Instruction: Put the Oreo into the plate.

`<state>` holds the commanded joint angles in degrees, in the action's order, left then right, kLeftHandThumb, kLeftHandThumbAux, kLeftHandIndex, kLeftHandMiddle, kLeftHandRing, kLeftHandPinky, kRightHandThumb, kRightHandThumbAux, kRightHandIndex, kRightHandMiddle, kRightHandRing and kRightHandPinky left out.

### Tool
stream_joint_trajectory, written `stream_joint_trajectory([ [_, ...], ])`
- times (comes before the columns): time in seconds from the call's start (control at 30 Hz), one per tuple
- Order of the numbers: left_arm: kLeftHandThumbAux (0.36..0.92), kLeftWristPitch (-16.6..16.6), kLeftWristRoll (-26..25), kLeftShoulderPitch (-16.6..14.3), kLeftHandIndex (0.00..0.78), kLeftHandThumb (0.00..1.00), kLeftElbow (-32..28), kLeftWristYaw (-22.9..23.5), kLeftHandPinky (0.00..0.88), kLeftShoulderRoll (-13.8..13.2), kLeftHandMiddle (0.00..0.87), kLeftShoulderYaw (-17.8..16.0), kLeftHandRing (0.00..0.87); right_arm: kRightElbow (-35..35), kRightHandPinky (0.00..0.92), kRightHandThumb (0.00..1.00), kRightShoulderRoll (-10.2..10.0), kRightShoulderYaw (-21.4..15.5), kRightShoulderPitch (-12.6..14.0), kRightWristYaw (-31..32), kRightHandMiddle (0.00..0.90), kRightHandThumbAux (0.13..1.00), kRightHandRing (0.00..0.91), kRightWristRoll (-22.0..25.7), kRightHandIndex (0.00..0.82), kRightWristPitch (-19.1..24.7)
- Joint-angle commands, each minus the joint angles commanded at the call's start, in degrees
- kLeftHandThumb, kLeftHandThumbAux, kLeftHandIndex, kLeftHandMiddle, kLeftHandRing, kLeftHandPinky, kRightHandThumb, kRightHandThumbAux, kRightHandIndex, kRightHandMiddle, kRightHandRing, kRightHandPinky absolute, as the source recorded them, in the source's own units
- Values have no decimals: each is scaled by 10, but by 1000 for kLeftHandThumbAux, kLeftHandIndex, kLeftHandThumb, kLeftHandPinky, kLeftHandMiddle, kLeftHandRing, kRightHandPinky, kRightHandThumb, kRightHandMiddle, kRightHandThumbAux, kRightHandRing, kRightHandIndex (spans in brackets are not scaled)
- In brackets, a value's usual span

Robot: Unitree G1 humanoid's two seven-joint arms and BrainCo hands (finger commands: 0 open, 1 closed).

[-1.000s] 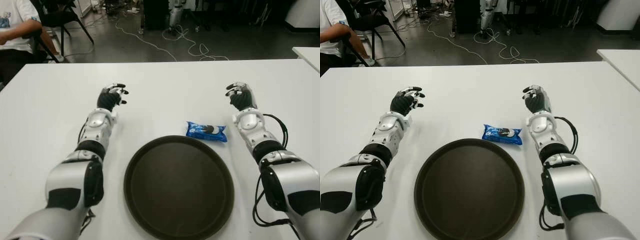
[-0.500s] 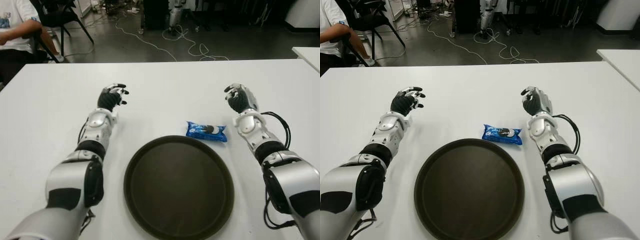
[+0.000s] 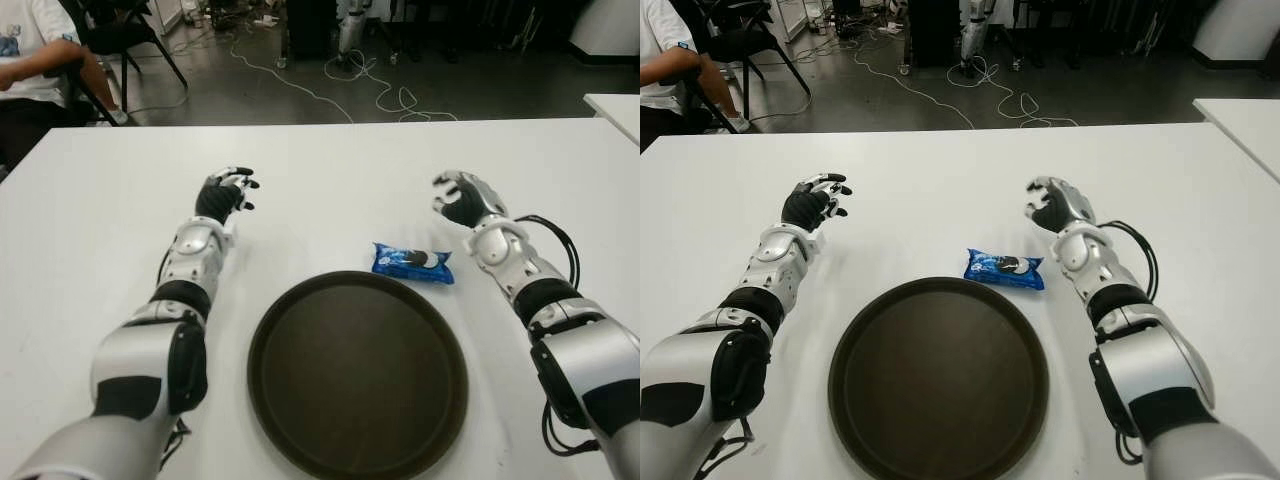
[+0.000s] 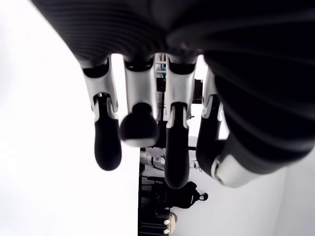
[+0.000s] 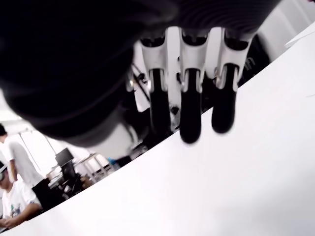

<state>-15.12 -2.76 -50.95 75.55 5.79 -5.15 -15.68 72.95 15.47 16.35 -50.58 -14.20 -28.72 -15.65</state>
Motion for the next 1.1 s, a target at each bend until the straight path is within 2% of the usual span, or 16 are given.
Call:
stream_joint_trajectory([
  [0.07,667,0,-1,0,406,850,0,1,834,0,529,0,842,-4,112,73,2,6,0,4,151,749,152,-6,163,4],
  [0.1,667,-1,-1,0,405,850,0,2,834,0,529,0,842,-12,65,15,6,17,-2,11,102,717,101,-16,104,9],
  [0.23,666,-3,-1,1,406,850,0,4,832,-1,531,2,843,-55,50,3,17,44,-4,37,48,700,51,-38,54,26],
  [0.4,667,-2,3,1,405,850,1,1,839,-1,531,5,847,-135,36,0,34,63,10,72,10,695,16,-59,18,56],
  [0.83,667,-1,0,1,405,850,0,1,831,-2,528,8,840,-264,27,0,70,77,50,128,0,718,0,-82,0,93],
  [1.1,667,0,-2,1,404,849,1,3,831,-2,524,7,838,-313,5,0,85,75,67,145,0,721,0,-90,0,100],
])
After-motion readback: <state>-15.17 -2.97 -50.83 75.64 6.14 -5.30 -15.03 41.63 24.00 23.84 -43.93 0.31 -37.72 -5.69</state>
